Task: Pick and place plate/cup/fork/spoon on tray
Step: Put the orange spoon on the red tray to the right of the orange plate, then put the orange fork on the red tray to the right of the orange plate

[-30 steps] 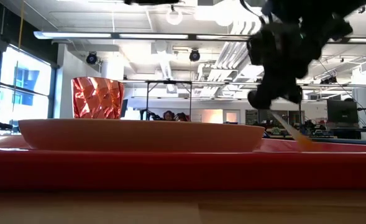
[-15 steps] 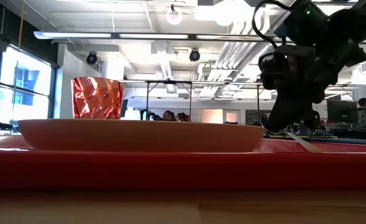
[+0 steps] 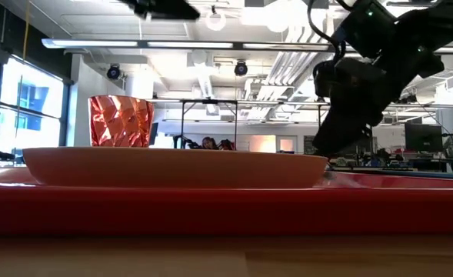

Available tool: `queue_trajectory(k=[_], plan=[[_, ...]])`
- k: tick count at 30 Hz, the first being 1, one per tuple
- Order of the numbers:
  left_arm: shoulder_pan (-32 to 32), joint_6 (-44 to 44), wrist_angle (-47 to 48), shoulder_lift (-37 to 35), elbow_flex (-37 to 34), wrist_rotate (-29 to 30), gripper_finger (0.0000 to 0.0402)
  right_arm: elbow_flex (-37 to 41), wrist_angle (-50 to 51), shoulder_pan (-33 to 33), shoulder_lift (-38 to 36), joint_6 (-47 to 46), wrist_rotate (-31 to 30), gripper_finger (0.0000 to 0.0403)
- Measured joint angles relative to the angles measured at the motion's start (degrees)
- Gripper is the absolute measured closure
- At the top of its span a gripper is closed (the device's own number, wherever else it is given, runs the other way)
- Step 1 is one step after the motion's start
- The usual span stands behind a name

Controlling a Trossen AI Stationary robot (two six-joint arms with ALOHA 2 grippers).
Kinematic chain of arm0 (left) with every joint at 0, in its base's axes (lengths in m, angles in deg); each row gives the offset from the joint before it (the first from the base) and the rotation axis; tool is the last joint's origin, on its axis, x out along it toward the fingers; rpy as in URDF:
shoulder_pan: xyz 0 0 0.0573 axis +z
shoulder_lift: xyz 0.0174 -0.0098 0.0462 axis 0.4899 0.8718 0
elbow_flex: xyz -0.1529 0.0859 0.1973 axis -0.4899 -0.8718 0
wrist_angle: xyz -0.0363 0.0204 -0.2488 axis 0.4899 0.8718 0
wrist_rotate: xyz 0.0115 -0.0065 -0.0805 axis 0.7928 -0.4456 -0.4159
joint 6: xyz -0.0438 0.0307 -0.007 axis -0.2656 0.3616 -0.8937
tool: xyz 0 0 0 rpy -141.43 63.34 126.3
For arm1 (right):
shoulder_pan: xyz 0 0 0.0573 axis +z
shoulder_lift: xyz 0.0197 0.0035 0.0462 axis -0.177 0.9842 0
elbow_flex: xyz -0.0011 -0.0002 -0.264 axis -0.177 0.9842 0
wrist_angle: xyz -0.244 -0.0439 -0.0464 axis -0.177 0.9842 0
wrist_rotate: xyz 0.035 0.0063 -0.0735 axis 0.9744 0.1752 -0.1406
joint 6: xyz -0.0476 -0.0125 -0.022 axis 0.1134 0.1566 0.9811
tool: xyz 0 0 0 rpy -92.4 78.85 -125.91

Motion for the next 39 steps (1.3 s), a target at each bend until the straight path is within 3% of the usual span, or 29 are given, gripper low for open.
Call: queue_trajectory(k=[4,8,13,16,21,30,33,39], plan=[[2.92,-5.94,5.25,1.91,0.00,-4.84,0.0305,-0.99,0.11,-0.22,0.00,4.03,-0.95,0.0205],[5.08,-8.10,7.80,3.38,0.00,-5.67,0.0305,-2.06,0.62,-2.09,0.00,6.05,-6.57,0.0195],[7.73,-8.48,7.32,3.84,0.00,-5.88,0.0305,-5.69,0.49,-7.76,0.35,15.30,-14.67,0.0194],[10.12,-8.55,7.31,4.68,0.02,-9.40,0.0307,-9.12,0.79,-12.23,2.42,21.53,-17.16,0.0194],[13.32,-11.40,6.94,5.29,0.11,-13.19,0.0314,-19.99,5.24,-21.30,11.74,29.63,-13.13,0.0194],[13.75,-12.55,10.52,5.26,0.02,-13.33,0.0316,-45.22,29.98,-30.82,32.44,39.03,-6.80,0.0194],[13.75,-12.58,11.21,5.24,0.02,-13.31,0.0316,-50.35,34.92,-32.49,37.35,40.65,-3.44,0.0194],[13.75,-12.54,11.89,5.24,0.02,-13.23,0.0316,-54.68,39.32,-34.31,43.01,40.85,-2.34,0.0196]])
